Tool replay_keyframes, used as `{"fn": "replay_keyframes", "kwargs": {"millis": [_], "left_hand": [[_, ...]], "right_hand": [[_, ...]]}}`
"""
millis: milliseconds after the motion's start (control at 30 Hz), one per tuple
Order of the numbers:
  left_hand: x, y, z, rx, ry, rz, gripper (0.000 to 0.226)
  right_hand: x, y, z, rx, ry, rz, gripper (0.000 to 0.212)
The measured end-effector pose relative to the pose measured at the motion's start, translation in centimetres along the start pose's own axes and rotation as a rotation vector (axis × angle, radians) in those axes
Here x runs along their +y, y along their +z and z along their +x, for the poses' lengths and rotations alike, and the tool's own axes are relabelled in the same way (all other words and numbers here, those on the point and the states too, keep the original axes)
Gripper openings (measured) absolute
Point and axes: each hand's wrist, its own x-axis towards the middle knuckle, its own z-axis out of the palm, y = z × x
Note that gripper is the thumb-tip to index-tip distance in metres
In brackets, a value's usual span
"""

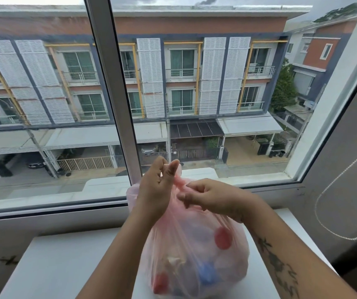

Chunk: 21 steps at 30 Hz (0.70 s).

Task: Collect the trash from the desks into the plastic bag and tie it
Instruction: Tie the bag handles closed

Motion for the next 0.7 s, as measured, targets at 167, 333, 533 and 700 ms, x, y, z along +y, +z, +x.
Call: {"fn": "replay_keyframes", "kwargs": {"millis": [167,333,533,700], "left_hand": [[-0.4,-1.8,0.0,-0.288,-0.135,-0.188,0.056],[-0.6,-2.0,0.0,-0.380,-0.216,-0.232,0.047],[-0.3,-1.3,0.1,-0.371,-0.262,-0.171,0.020],[0.7,-0.6,-0.2,-0.367,-0.377,-0.252,0.025]], "right_hand": [[0.3,-0.6,-0.5,-0.009,-0.046,0.216,0.037],[0.5,-0.4,-0.5,0.027,-0.042,0.279,0.043],[1.7,-0.7,-0.8,0.192,-0.074,0.171,0.041],[2.0,-0.4,-0.6,0.463,-0.175,0.112,0.009]]}}
